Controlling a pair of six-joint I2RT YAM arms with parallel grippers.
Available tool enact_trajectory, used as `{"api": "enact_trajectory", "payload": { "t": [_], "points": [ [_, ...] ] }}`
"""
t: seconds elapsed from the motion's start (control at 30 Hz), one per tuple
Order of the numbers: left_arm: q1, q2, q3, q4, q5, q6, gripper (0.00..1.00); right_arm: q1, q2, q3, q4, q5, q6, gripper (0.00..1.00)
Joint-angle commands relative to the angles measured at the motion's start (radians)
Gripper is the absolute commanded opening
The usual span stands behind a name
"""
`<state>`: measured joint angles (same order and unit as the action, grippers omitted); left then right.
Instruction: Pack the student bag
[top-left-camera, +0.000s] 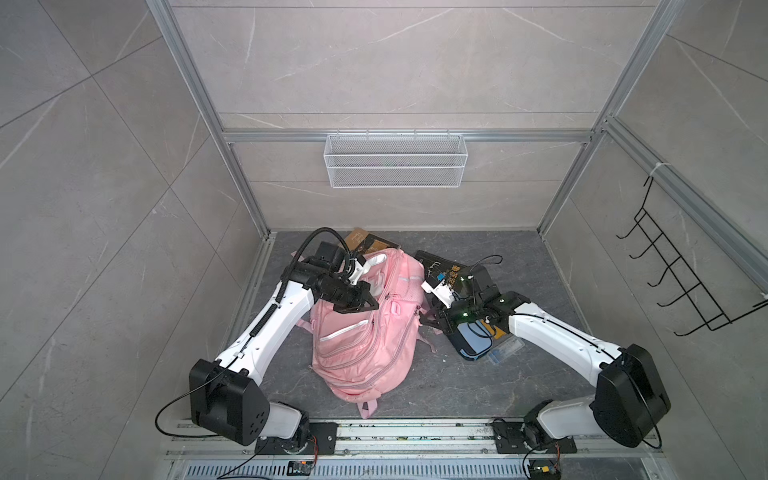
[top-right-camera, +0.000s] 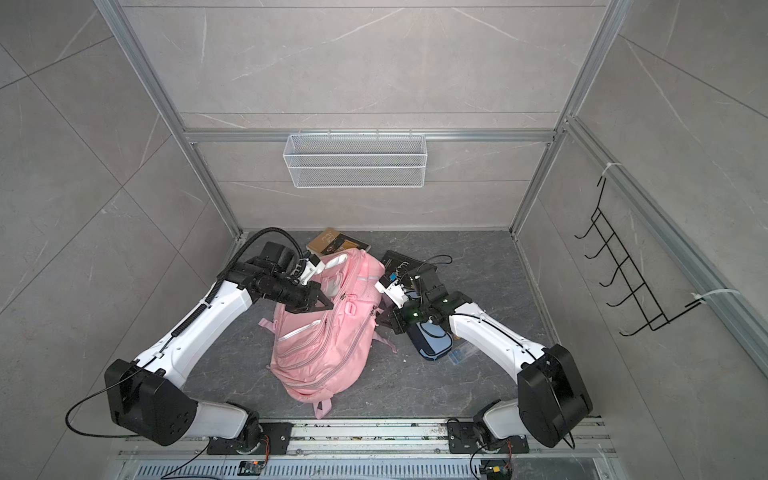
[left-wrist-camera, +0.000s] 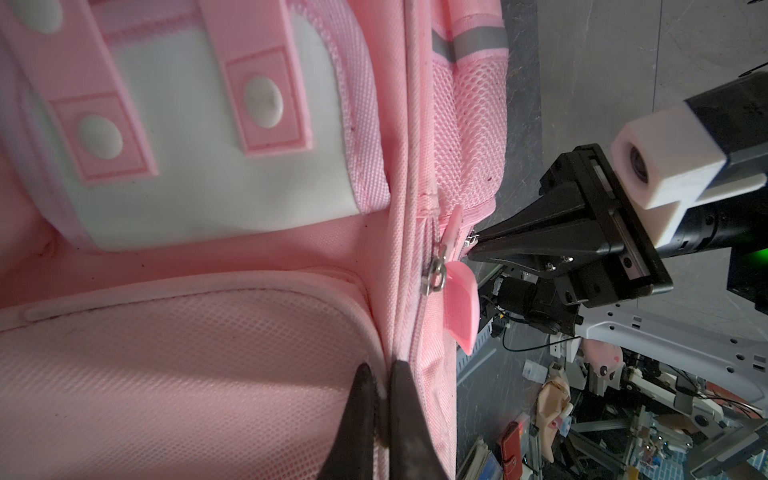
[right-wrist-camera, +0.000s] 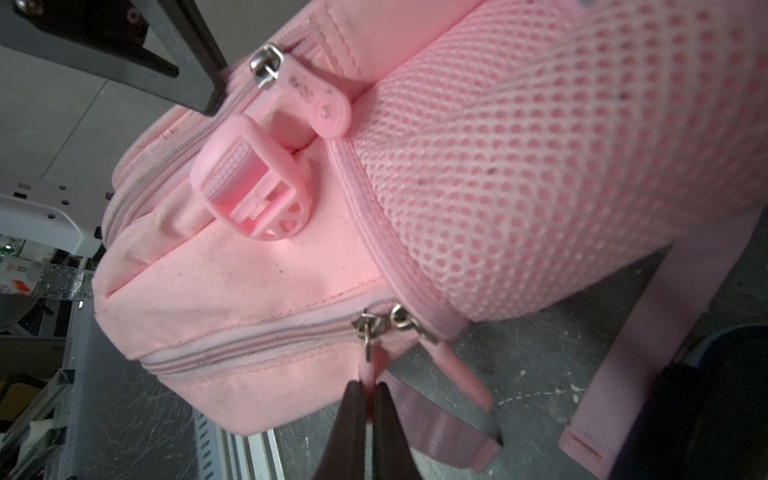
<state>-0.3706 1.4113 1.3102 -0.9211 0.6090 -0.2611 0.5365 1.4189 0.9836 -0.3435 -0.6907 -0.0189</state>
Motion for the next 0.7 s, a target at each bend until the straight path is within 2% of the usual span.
{"api": "enact_trajectory", "payload": {
  "t": [0.0,0.07,0.13,0.17,0.27,0.47,0.6,0.67],
  "points": [
    [0.006,-0.061,0.015,0.066,0.074,0.003,0.00,0.011,0.001,-0.003,0.000,0.011,0.002,0.08],
    [0.005,-0.061,0.015,0.066,0.076,0.002,0.00,0.013,0.004,-0.003,0.001,0.015,0.002,0.12],
    [0.005,-0.061,0.015,0.069,0.080,0.000,0.00,0.016,0.013,0.003,-0.004,0.019,0.002,0.29],
    [0.005,-0.061,0.015,0.070,0.082,0.000,0.00,0.017,0.015,0.003,-0.002,0.020,0.005,0.34],
    [0.005,-0.060,0.019,0.071,0.089,-0.001,0.00,0.023,0.021,-0.001,0.016,0.026,0.011,0.37],
    [0.005,-0.055,0.025,0.072,0.090,-0.002,0.00,0.033,0.044,0.007,0.028,0.048,0.009,0.29],
    [0.006,-0.051,0.029,0.072,0.087,-0.005,0.00,0.042,0.045,0.012,0.021,0.090,-0.003,0.12],
    [0.006,-0.049,0.030,0.074,0.078,-0.009,0.00,0.045,0.031,0.011,0.018,0.118,-0.007,0.08]
  ]
}}
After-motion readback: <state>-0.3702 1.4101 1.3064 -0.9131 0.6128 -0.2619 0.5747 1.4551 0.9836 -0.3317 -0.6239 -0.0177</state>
